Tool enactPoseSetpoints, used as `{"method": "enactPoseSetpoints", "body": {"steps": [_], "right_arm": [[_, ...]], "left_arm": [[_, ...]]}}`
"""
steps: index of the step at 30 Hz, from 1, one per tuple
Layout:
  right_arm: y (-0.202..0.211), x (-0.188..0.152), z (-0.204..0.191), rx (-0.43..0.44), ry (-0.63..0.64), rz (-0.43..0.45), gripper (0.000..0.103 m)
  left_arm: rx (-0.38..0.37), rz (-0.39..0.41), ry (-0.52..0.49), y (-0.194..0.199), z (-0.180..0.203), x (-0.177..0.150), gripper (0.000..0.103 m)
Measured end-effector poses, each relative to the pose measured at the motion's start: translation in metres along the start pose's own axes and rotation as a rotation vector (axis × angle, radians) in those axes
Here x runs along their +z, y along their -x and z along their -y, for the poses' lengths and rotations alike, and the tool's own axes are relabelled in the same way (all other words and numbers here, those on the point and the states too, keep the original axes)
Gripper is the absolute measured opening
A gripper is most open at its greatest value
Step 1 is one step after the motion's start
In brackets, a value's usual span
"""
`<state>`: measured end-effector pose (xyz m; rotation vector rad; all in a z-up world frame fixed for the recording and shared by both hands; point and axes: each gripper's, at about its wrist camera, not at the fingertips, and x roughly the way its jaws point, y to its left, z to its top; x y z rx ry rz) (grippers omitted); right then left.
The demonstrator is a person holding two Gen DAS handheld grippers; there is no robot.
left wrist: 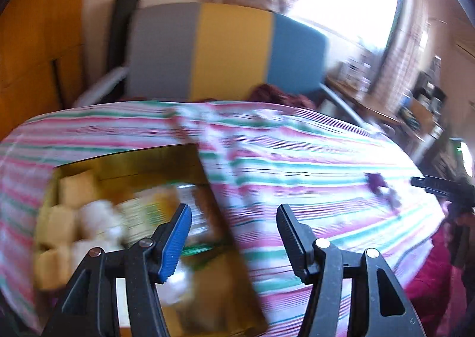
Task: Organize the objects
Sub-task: 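Move both grippers back to the cloth and close the right on the last white bundle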
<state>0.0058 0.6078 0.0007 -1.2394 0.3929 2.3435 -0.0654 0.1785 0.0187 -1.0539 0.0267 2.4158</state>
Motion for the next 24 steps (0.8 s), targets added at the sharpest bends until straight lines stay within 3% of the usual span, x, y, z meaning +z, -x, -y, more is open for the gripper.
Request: {"method": "enactPoseSetpoints", "body": {"steps": [5, 10, 11, 13, 14, 16, 17, 19, 21, 24], "right_arm": [[-0.042, 0.011, 0.038, -0.016, -0.033, -0.105, 0.087], [-0.077, 0.017, 0.041, -0.017, -0.003, -0.144, 0.084], [-0.082, 0.018, 0.041, -0.023, 0.013, -0.149, 0.078], [-0.09, 0.017, 0.039, -0.036, 0.041, -0.166, 0.043], [-0.092, 0.016, 0.039, -0.04, 0.051, -0.178, 0.019], [-0.083, 0.018, 0.046, -0.042, 0.032, -0.136, 0.016], [-0.075, 0.02, 0.053, -0.035, -0.001, -0.106, 0.007], [-0.059, 0.024, 0.069, -0.026, -0.076, -0.036, 0.007], [-0.051, 0.026, 0.081, -0.013, -0.123, 0.001, 0.006], [-0.064, 0.023, 0.087, 0.016, -0.151, -0.066, 0.006]], "left_arm": [[-0.105, -0.068, -0.101, -0.044, 0.063, 0.018, 0.06], [-0.208, -0.123, -0.216, -0.08, 0.123, 0.026, 0.06], [-0.238, -0.139, -0.248, -0.089, 0.137, 0.028, 0.06], [-0.277, -0.157, -0.286, -0.099, 0.156, 0.029, 0.06], [-0.299, -0.169, -0.313, -0.107, 0.167, 0.031, 0.06], [-0.329, -0.191, -0.369, -0.123, 0.188, 0.035, 0.06], [-0.345, -0.2, -0.396, -0.132, 0.199, 0.036, 0.061], [-0.369, -0.215, -0.453, -0.148, 0.217, 0.039, 0.069], [-0.383, -0.232, -0.515, -0.165, 0.239, 0.04, 0.07], [-0.386, -0.259, -0.607, -0.191, 0.268, 0.038, 0.07]]}}
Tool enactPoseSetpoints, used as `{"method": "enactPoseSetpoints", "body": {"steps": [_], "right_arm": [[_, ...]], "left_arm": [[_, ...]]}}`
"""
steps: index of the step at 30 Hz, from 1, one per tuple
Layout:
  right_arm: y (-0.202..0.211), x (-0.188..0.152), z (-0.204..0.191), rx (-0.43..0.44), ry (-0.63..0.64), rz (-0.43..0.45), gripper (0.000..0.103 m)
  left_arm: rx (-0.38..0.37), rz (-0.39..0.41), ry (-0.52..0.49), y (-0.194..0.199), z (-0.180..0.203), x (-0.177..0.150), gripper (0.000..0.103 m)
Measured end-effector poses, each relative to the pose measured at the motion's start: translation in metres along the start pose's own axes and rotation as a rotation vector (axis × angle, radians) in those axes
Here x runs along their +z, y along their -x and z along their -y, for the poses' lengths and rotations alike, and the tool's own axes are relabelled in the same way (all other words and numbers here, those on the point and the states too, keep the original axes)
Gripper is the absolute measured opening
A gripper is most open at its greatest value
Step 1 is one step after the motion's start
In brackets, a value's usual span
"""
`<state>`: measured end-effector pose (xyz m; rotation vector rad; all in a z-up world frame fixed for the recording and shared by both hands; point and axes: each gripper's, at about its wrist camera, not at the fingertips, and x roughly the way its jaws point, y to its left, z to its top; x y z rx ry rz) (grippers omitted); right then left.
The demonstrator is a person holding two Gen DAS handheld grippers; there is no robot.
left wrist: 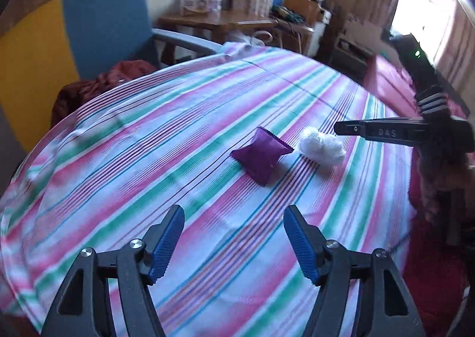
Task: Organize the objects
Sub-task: 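Move both grippers back to the cloth and close the right on the last white bundle, then close the left gripper on the purple snack packet while the right holds the bundle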
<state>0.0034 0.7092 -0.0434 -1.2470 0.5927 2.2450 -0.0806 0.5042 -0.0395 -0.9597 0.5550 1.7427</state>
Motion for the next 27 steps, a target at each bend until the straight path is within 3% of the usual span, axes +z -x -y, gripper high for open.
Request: {"method": "enactPoseSetpoints", "body": {"steps": [2, 4, 6, 7, 12, 13, 17, 19, 22, 25, 27], "right_arm": [[-0.003, 0.001, 0.008, 0.039, -0.05, -0.016, 0.007], [0.001, 0.002, 0.011, 0.035, -0.066, 0.007, 0.015], [0.002, 0.003, 0.013, 0.051, -0.082, 0.013, 0.052], [0.003, 0.003, 0.012, 0.059, -0.081, 0.021, 0.057], [0.008, 0.005, 0.007, 0.053, -0.062, 0.056, 0.06], [0.007, 0.005, 0.007, 0.056, -0.064, 0.059, 0.062], [0.003, 0.007, 0.004, 0.064, -0.046, 0.057, 0.069], [-0.003, 0.007, -0.001, 0.056, -0.009, 0.045, 0.073], [-0.017, 0.002, -0.018, 0.037, 0.091, -0.014, 0.077], [-0.026, -0.004, -0.029, -0.018, 0.173, -0.039, 0.077], [-0.03, -0.007, -0.028, -0.035, 0.178, -0.057, 0.077]], "left_arm": [[-0.017, -0.011, -0.074, -0.017, 0.01, 0.012, 0.07], [-0.025, -0.031, -0.152, -0.032, 0.021, 0.023, 0.07], [-0.035, -0.039, -0.214, -0.045, 0.028, 0.031, 0.07], [-0.036, -0.047, -0.242, -0.052, 0.032, 0.035, 0.07], [-0.025, -0.09, -0.331, -0.086, 0.041, 0.047, 0.07], [-0.02, -0.099, -0.335, -0.093, 0.041, 0.048, 0.065], [-0.054, -0.092, -0.27, -0.097, 0.03, 0.047, 0.031], [-0.07, -0.072, -0.225, -0.089, 0.022, 0.041, 0.022], [-0.096, -0.061, -0.109, -0.076, 0.004, 0.026, 0.022], [-0.096, -0.048, -0.058, -0.061, -0.007, 0.011, 0.022], [-0.101, -0.049, -0.041, -0.054, -0.011, 0.009, 0.03]]}}
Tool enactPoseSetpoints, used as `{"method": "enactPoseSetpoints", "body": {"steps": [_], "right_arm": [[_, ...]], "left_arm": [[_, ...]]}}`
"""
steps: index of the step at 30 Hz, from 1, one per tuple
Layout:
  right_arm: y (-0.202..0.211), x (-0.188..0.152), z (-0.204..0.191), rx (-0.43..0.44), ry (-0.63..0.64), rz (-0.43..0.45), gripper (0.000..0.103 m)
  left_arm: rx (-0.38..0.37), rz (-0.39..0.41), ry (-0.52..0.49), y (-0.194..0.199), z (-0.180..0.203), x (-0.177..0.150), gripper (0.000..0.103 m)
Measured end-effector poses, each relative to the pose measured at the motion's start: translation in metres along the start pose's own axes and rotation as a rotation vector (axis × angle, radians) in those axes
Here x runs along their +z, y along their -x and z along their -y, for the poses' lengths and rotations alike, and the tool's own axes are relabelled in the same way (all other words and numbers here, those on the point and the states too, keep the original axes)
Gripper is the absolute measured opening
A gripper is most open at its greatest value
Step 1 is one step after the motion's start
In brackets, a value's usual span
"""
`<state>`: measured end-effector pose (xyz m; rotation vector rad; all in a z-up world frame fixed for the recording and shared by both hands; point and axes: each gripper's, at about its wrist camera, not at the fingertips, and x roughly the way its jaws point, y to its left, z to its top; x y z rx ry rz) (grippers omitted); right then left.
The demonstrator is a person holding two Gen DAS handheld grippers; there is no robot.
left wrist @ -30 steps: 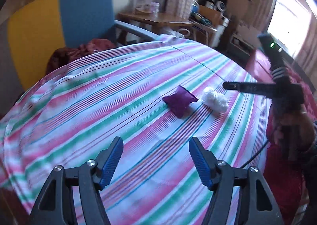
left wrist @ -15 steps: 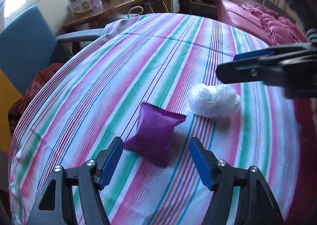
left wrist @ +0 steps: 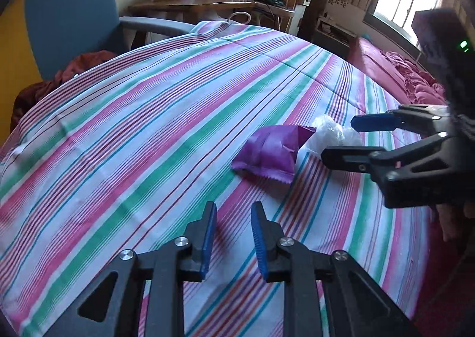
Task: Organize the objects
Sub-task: 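Close the left gripper on the purple snack packet while the right holds the bundle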
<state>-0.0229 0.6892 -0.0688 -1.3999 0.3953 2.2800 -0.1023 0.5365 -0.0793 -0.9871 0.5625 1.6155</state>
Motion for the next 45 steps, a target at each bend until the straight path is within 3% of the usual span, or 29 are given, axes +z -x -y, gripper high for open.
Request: {"method": "enactPoseSetpoints", "body": {"steps": [2, 3, 4, 12, 17, 20, 21, 23, 24, 27, 29, 31, 32, 36, 38, 42, 45], "right_arm": [[-0.004, -0.001, 0.002, -0.021, 0.004, -0.02, 0.065], [-0.005, -0.002, 0.004, -0.022, -0.003, -0.031, 0.039], [-0.007, -0.001, 0.006, -0.022, -0.013, -0.037, 0.036], [0.006, 0.0, 0.021, -0.054, -0.078, 0.008, 0.034], [0.012, 0.001, 0.032, -0.043, -0.128, 0.031, 0.034], [0.011, 0.002, 0.029, -0.039, -0.122, 0.028, 0.034], [0.01, 0.001, 0.029, -0.037, -0.12, 0.025, 0.034], [0.009, 0.001, 0.028, -0.038, -0.112, 0.023, 0.034], [0.009, 0.001, 0.027, -0.036, -0.11, 0.025, 0.034], [0.01, 0.0, 0.027, -0.019, -0.115, 0.022, 0.034], [0.009, -0.001, 0.025, -0.003, -0.117, 0.01, 0.034], [0.008, -0.003, 0.026, -0.002, -0.126, 0.004, 0.034], [0.009, -0.003, 0.027, -0.003, -0.133, 0.008, 0.034], [0.013, -0.002, 0.039, -0.019, -0.189, 0.026, 0.034], [0.016, -0.001, 0.049, -0.017, -0.233, 0.04, 0.034], [0.022, 0.0, 0.056, -0.01, -0.271, 0.066, 0.034], [0.021, 0.0, 0.056, -0.007, -0.27, 0.063, 0.034]], "left_arm": [[-0.015, -0.002, -0.018, 0.007, 0.003, 0.003, 0.037], [-0.02, -0.003, -0.031, 0.009, 0.007, 0.007, 0.04], [-0.022, 0.0, -0.051, 0.013, 0.01, 0.009, 0.042], [-0.117, -0.043, -0.208, -0.011, 0.057, 0.053, 0.057], [-0.08, -0.108, -0.257, -0.051, 0.062, 0.065, 0.057], [-0.097, -0.106, -0.221, -0.061, 0.058, 0.068, 0.052], [-0.104, -0.09, -0.203, -0.06, 0.057, 0.068, 0.04], [-0.104, -0.053, -0.172, -0.053, 0.054, 0.066, 0.033], [-0.104, -0.038, -0.151, -0.048, 0.052, 0.063, 0.015], [-0.102, -0.011, -0.094, -0.033, 0.045, 0.053, 0.012], [-0.083, -0.006, -0.081, -0.024, 0.041, 0.048, 0.016], [-0.125, -0.018, -0.06, -0.019, 0.034, 0.051, 0.041], [-0.139, -0.028, -0.058, -0.017, 0.034, 0.052, 0.045], [-0.107, -0.049, -0.189, -0.016, 0.067, 0.057, 0.058], [-0.087, -0.066, -0.267, -0.024, 0.083, 0.061, 0.058], [-0.132, -0.094, -0.299, -0.039, 0.099, 0.072, 0.064], [-0.105, -0.113, -0.343, -0.056, 0.107, 0.078, 0.065]]}}
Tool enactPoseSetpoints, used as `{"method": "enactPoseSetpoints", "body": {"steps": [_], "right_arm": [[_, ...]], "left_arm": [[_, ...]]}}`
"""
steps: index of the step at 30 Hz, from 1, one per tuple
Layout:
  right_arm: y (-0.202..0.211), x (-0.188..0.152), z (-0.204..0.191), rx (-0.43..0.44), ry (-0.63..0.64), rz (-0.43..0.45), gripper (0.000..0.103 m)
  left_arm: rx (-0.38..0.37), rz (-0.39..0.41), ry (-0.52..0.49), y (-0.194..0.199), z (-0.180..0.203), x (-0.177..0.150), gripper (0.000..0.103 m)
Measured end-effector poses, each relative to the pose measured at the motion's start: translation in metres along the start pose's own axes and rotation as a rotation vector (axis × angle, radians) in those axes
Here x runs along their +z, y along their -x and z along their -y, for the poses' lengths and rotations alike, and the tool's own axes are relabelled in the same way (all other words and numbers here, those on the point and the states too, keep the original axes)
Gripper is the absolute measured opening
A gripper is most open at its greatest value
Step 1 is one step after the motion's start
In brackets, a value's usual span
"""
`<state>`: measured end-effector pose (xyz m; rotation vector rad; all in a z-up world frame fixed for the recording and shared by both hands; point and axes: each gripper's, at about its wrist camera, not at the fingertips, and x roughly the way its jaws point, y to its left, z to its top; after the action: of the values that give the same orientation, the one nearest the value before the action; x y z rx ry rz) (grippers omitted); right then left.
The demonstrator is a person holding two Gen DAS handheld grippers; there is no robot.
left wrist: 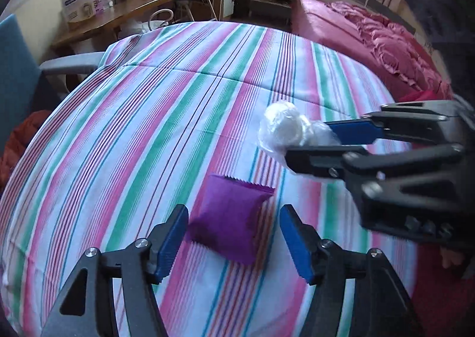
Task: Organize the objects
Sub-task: 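Close the left gripper on the purple snack packet while the right holds the bundle, then carry the purple packet and white bundle into the gold tray and open both grippers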
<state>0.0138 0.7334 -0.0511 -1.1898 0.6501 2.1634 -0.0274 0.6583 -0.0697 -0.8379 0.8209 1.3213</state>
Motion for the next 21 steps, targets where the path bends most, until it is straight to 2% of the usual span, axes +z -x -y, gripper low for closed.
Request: {"method": "enactPoseSetpoints", "body": {"steps": [2, 3, 4, 7, 9, 11, 13, 16, 17, 21], "right_arm": [[-0.002, -0.001, 0.001, 0.002, 0.0, -0.008, 0.034], [-0.003, -0.001, 0.001, 0.001, 0.001, -0.012, 0.034], [-0.003, -0.001, 0.001, 0.001, 0.001, -0.014, 0.034], [-0.006, -0.001, 0.001, -0.008, 0.009, -0.02, 0.034], [-0.007, -0.001, 0.001, -0.001, 0.016, -0.022, 0.034], [-0.003, -0.003, -0.003, 0.012, 0.034, -0.009, 0.034], [0.003, -0.003, -0.014, 0.079, 0.07, 0.018, 0.034], [0.016, -0.009, -0.042, 0.162, 0.19, 0.065, 0.034], [0.018, -0.013, -0.051, 0.191, 0.224, 0.062, 0.034], [0.023, -0.034, -0.093, 0.249, 0.386, 0.027, 0.034]], "left_arm": [[0.003, -0.027, -0.014, -0.015, -0.002, 0.006, 0.063], [-0.008, -0.036, -0.015, -0.02, -0.005, 0.005, 0.046], [-0.011, -0.037, -0.015, -0.023, -0.005, 0.005, 0.042], [-0.036, 0.022, 0.03, -0.015, -0.006, -0.005, 0.039], [-0.023, 0.064, 0.074, -0.002, -0.006, -0.018, 0.038], [-0.013, 0.103, 0.169, 0.02, -0.01, -0.039, 0.038], [0.022, 0.139, 0.285, 0.046, -0.019, -0.062, 0.038], [0.151, 0.178, 0.448, 0.088, -0.029, -0.1, 0.038], [0.217, 0.187, 0.52, 0.109, -0.03, -0.12, 0.038], [0.4, 0.214, 0.706, 0.172, -0.033, -0.189, 0.038]]}}
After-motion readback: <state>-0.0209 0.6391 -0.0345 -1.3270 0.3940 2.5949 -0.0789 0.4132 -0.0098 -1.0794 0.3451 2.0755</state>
